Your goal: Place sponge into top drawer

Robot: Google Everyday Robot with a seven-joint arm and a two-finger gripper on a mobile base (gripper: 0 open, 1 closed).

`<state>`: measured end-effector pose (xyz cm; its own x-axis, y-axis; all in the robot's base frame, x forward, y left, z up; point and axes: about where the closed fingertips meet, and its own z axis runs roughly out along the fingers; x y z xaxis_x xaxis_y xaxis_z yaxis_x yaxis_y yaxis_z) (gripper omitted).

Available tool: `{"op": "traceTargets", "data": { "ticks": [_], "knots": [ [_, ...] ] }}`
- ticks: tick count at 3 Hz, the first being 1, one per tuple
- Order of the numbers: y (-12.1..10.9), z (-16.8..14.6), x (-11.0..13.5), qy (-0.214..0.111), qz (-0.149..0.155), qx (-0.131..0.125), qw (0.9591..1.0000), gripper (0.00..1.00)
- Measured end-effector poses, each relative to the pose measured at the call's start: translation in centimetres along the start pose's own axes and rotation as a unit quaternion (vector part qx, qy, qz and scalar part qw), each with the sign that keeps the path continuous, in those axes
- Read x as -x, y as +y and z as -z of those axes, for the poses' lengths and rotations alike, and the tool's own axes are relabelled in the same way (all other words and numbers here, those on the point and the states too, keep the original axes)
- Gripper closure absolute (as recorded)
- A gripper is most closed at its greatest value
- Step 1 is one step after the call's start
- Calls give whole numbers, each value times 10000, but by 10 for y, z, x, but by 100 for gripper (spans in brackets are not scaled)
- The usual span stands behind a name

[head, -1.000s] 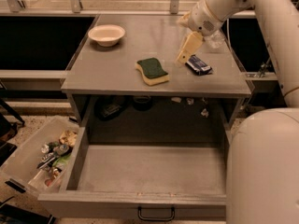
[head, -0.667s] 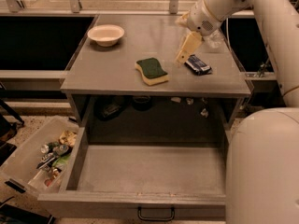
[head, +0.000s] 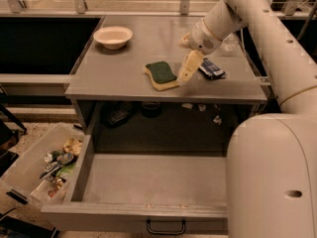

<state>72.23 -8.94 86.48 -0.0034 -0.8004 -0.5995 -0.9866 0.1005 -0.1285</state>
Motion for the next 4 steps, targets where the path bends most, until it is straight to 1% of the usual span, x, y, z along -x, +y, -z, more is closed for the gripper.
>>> {"op": "traceTargets", "data": {
  "ticks": [1,2,3,4],
  "knots": [
    [2,-46,-11,-129,-142,409,9990,0],
    [2,-46,-11,-129,-142,409,9990,0],
    [2,-61,8,-112,12,521,9986,0],
    [7,-84,35,-19,281,773,9966,0]
  ]
}}
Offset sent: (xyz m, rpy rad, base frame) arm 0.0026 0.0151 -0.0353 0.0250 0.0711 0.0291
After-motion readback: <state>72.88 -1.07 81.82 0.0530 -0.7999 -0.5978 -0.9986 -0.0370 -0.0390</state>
